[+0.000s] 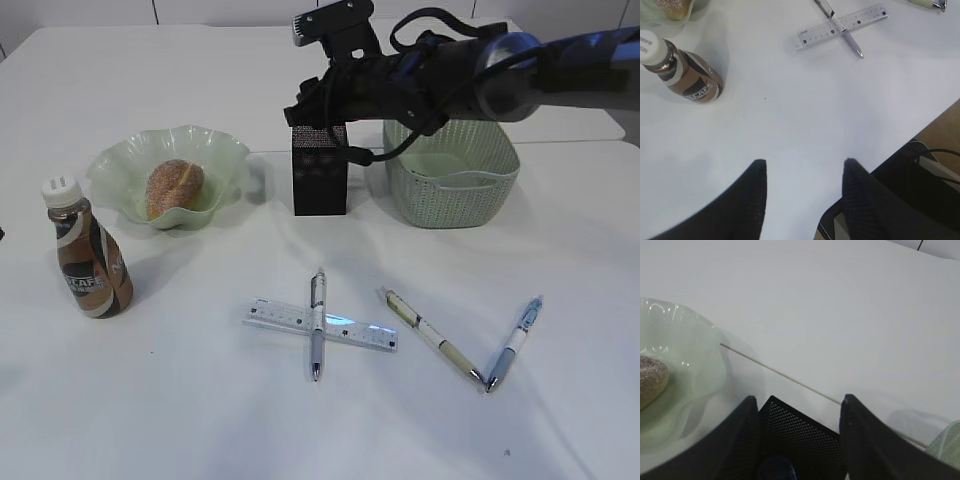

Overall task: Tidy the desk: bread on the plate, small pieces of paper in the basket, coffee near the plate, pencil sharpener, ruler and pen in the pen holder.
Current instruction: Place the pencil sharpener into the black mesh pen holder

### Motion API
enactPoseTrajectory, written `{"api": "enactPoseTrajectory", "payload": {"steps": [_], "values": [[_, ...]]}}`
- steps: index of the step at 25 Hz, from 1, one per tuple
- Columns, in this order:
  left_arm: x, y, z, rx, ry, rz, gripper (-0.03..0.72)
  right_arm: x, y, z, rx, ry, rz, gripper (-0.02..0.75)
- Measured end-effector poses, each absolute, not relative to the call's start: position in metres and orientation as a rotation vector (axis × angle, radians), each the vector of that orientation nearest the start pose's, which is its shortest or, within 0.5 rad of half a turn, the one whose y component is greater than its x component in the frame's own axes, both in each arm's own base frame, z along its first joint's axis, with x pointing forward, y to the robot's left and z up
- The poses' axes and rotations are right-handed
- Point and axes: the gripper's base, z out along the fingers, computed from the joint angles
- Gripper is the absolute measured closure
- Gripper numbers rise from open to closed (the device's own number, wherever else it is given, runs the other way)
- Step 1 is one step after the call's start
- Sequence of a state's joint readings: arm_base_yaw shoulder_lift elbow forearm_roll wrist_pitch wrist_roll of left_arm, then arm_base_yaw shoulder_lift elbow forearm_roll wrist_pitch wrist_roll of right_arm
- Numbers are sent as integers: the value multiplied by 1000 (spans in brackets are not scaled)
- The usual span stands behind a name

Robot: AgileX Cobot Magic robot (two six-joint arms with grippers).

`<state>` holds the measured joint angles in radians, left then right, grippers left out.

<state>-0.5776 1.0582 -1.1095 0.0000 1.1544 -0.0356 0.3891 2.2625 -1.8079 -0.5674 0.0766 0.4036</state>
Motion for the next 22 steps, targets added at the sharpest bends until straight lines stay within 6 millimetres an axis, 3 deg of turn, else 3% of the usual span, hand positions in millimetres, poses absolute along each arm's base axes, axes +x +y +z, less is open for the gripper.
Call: {"api": "enactPoseTrajectory", "payload": {"steps": [6, 18, 22], "values": [[158, -103, 367, 696, 2509, -232, 347, 489, 191, 227, -473, 1996, 51, 321], [159, -104, 368, 692, 2492, -230, 347, 455, 168, 274, -211, 2275, 45, 327], [159, -104, 368, 691, 2488, -231, 347, 448, 165, 280, -183, 2328, 40, 330]]}}
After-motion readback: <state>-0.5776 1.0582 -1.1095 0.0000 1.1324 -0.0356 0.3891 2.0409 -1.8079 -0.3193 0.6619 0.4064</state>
